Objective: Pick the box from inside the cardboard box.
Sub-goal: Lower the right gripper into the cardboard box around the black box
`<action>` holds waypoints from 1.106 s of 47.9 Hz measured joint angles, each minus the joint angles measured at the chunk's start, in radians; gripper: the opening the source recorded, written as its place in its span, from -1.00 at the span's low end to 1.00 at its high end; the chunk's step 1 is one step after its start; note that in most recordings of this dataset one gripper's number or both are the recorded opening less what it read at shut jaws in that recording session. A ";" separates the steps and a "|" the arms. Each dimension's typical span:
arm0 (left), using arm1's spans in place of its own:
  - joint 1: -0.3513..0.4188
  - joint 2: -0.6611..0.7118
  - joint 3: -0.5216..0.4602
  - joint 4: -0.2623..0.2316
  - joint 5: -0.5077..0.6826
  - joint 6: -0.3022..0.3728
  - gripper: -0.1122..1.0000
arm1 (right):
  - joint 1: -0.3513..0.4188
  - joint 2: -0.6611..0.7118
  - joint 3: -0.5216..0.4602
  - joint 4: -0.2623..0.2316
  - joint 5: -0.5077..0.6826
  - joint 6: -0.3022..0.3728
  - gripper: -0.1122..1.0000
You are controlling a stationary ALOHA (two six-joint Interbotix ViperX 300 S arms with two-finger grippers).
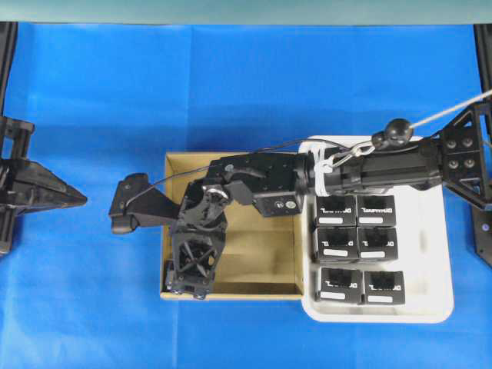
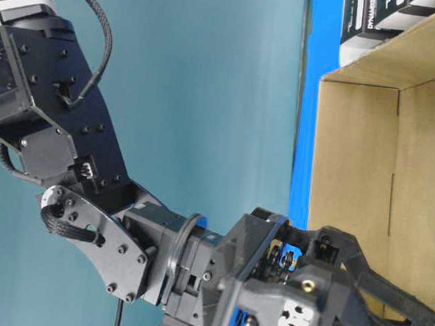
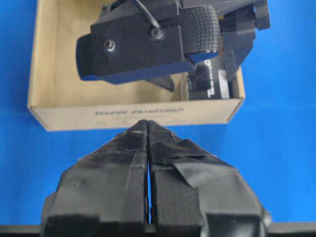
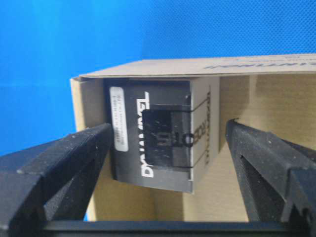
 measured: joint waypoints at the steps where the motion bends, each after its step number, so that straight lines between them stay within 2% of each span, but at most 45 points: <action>1: 0.000 0.000 0.000 0.000 0.000 0.000 -0.87 | 0.000 0.000 0.000 -0.006 0.000 0.000 0.99; 10: -0.002 0.002 0.000 0.002 0.000 0.000 -0.87 | 0.002 0.000 -0.002 -0.075 0.000 0.018 0.99; 16: -0.002 0.002 0.000 0.002 0.000 0.000 -0.87 | 0.009 0.000 -0.006 -0.140 0.000 0.061 0.99; 24: -0.002 0.003 0.000 0.002 0.002 0.000 -0.87 | 0.006 -0.008 -0.006 -0.184 0.005 0.087 0.99; 39: -0.002 0.003 0.000 0.000 0.000 0.000 -0.87 | -0.025 -0.017 -0.009 -0.206 0.023 0.078 0.99; 53: -0.002 0.002 0.000 0.000 0.002 0.000 -0.87 | 0.009 -0.006 -0.041 -0.212 0.032 0.021 0.99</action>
